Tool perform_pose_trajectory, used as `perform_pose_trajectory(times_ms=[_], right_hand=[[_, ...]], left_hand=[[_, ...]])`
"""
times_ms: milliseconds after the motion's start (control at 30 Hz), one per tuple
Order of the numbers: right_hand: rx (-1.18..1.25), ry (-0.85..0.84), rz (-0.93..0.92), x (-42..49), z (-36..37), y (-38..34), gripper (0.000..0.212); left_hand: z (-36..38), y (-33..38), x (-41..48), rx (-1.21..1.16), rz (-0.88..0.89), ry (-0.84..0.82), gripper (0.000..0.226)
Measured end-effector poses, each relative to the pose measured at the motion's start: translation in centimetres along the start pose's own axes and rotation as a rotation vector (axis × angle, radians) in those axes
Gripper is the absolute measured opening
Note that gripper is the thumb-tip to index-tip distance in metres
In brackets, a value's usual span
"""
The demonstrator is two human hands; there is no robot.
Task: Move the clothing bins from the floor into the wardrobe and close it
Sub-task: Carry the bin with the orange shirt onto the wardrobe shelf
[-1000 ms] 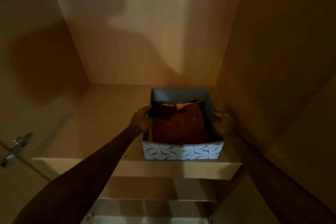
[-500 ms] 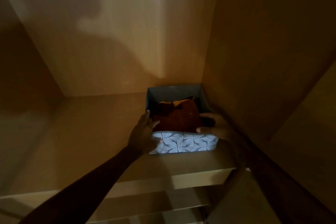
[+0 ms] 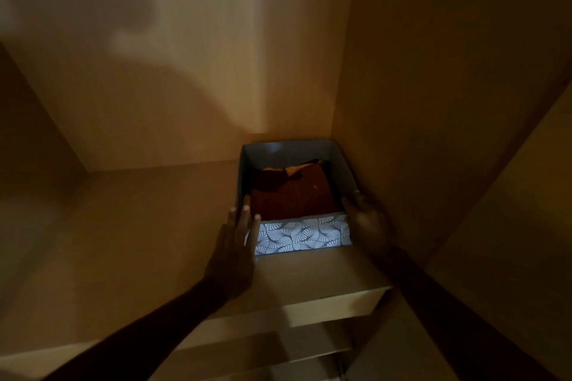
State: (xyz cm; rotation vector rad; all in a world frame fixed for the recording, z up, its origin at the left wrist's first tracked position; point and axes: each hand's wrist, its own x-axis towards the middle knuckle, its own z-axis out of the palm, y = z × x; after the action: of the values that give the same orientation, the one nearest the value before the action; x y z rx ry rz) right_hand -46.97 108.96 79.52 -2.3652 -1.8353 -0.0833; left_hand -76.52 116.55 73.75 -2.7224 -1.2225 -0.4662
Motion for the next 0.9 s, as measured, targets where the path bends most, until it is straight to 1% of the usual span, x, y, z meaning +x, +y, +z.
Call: perform_pose_trajectory(times_ms=[67, 100, 133, 167, 200, 267, 300, 333, 367, 433, 500, 567, 600, 700, 733, 800, 833, 900], right_hand=[[-0.096, -0.035, -0.014, -0.1, 1.4, -0.1, 0.074], [-0.114, -0.057, -0.008, -0.2, 1.7, -0.4, 0.074], [-0.109, -0.028, -0.019, -0.3, 1.9, -0.6, 0.068], [-0.078, -0.003, -0.023, -0.1, 2.1, -0.7, 0.068], [-0.051, -0.001, -0.010, 0.3, 2.3, -0.6, 0.080], [-0.055, -0.068, -0.015, 1.1, 2.2, -0.2, 0.110], [-0.071, -0.077, -0.041, 1.4, 2.5, 0.2, 0.118], [-0.084, -0.075, -0.073, 2.0, 2.5, 0.5, 0.121], [-0.088, -0.062, -0.090, 2.3, 2.6, 0.9, 0.121], [-0.073, 0.005, -0.087, 3.4, 2.5, 1.4, 0.112], [-0.025, 0.069, -0.005, 4.0, 2.6, 1.1, 0.096], [0.040, 0.132, 0.091, 3.6, 3.0, 0.0, 0.071], [0.078, 0.161, 0.115, 3.1, 3.4, -0.7, 0.064], [0.120, 0.241, 0.116, 1.8, 5.0, -1.8, 0.068], [0.114, 0.243, 0.092, 1.9, 5.4, -1.7, 0.070], [0.072, 0.247, 0.036, 2.4, 6.0, -1.3, 0.067], [0.052, 0.241, 0.033, 2.6, 6.1, -1.1, 0.067], [0.011, 0.211, 0.058, 3.0, 6.4, -0.9, 0.075]], left_hand=[[0.0, -0.7, -0.2, 0.055, 0.058, -0.024, 0.098], [-0.1, -0.9, -0.1, 0.061, 0.069, -0.036, 0.100], [-0.1, -1.0, 0.2, 0.057, 0.071, -0.047, 0.101], [-0.3, -1.0, 0.6, 0.041, 0.063, -0.070, 0.104], [-0.4, -1.0, 1.1, 0.022, 0.055, -0.093, 0.108], [-0.5, -1.2, 2.2, -0.001, 0.046, -0.145, 0.118], [-0.6, -1.3, 2.7, -0.003, 0.045, -0.173, 0.122], [-0.7, -1.6, 3.4, -0.005, 0.047, -0.193, 0.123], [-0.9, -1.7, 3.9, -0.006, 0.051, -0.213, 0.122], [-1.2, -1.9, 5.0, -0.007, 0.071, -0.233, 0.117], [-1.2, -2.0, 5.8, 0.000, 0.079, -0.258, 0.115], [-1.1, -1.9, 6.2, -0.007, 0.073, -0.258, 0.117], [-0.8, -1.9, 6.2, -0.016, 0.071, -0.252, 0.118], [-0.6, -1.8, 6.2, -0.008, 0.054, -0.266, 0.121], [-0.5, -1.8, 6.2, -0.006, 0.050, -0.266, 0.122], [-0.6, -1.6, 6.5, 0.006, 0.049, -0.275, 0.121], [-0.7, -1.4, 6.7, 0.011, 0.050, -0.285, 0.121], [-0.7, -1.1, 7.4, -0.003, 0.039, -0.298, 0.123]])
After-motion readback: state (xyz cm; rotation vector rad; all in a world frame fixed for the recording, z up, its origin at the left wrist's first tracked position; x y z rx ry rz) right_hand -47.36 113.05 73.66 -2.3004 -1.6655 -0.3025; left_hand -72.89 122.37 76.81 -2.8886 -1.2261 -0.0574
